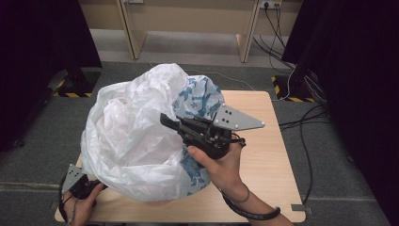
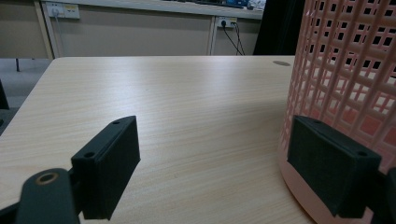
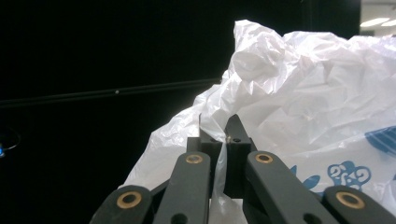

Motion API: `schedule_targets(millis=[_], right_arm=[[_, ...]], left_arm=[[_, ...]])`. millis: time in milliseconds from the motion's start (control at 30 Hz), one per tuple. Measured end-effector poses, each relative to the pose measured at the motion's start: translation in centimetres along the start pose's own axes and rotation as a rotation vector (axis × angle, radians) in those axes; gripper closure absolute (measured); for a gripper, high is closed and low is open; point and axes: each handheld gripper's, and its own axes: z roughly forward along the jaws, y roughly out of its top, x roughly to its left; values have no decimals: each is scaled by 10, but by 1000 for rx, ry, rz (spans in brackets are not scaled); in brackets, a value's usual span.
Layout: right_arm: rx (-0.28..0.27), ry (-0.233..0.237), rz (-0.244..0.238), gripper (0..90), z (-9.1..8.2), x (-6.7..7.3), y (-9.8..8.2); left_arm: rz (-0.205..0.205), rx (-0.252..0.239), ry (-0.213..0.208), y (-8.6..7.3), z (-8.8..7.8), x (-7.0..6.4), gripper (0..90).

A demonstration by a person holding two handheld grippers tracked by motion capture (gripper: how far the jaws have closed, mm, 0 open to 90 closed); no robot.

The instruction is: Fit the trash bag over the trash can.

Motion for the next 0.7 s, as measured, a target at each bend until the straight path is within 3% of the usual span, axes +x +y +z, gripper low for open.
schedule_targets(millis=[400,700], right_arm=[[6,41,45,900,2,6,-2],[40,68,72,900,7,12,-13]], left_arm=[[-1,0,-2,0,0,0,162],[-1,-1,-2,0,0,0,162]])
